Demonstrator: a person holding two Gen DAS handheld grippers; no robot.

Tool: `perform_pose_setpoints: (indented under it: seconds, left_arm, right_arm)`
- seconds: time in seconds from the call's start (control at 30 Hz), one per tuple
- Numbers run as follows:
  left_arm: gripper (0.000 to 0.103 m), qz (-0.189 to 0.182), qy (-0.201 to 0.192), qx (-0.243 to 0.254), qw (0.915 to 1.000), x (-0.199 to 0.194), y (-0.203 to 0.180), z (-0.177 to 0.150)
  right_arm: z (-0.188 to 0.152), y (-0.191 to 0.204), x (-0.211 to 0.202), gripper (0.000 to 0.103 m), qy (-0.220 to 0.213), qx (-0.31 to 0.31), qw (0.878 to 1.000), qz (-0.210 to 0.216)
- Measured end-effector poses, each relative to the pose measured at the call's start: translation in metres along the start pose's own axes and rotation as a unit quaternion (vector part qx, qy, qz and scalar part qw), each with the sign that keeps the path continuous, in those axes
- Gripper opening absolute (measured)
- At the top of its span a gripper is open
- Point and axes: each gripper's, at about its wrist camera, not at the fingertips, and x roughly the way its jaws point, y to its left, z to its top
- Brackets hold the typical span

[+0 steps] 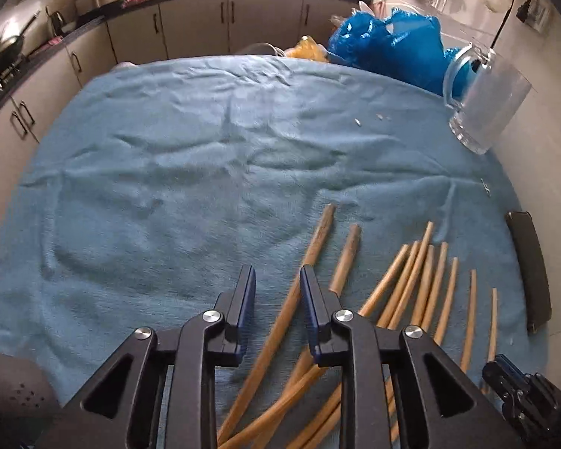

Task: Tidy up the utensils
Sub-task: 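Lower the right tool onto a wooden chopstick and close its fingers, then lift the chopstick with the right tool and carry it to the grey holder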

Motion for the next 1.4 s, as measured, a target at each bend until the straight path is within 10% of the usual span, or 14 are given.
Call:
perform_pose_setpoints:
  seconds: [0.13, 0.4, 0.63, 1.03, 1.13, 1.4]
  left_arm:
    - [0.009, 0.047, 0.010, 0.032, 0.9983, 0.004, -0.011, -0.007]
    - [0.007, -0.015, 0.085, -0.053, 0.9949, -0.020, 0.023, -0.037]
    - [0.007, 0.010, 0.083, -0.063, 0.9945, -0.036, 0.038, -0.051]
    - [0.009, 0.009, 0.080, -0.103, 0.9915, -0.022, 0.045, -0.030]
    - [0.008, 0.003, 0.078, -0.093, 0.9926, -0.024, 0.047, -0.032]
    - [0.007, -0.088, 0.005, -0.095, 0.9916, -0.090, 0.053, -0.060]
  right_arm:
    - [-0.001, 0.001, 0.000, 0.012, -0.002, -0.009, 1.000, -0.001]
    - [-0.002, -0.002, -0.001, 0.011, 0.006, -0.014, 1.000, 0.008]
    - [0.001, -0.003, 0.000, 0.012, 0.033, -0.015, 0.999, 0.006]
    - [0.032, 0.023, 0.024, 0.035, 0.074, -0.079, 0.991, -0.078]
    - [0.037, 0.030, 0.030, 0.009, 0.065, -0.110, 0.988, -0.089]
    - [0.020, 0.017, -0.001, 0.006, 0.004, -0.061, 0.998, -0.016]
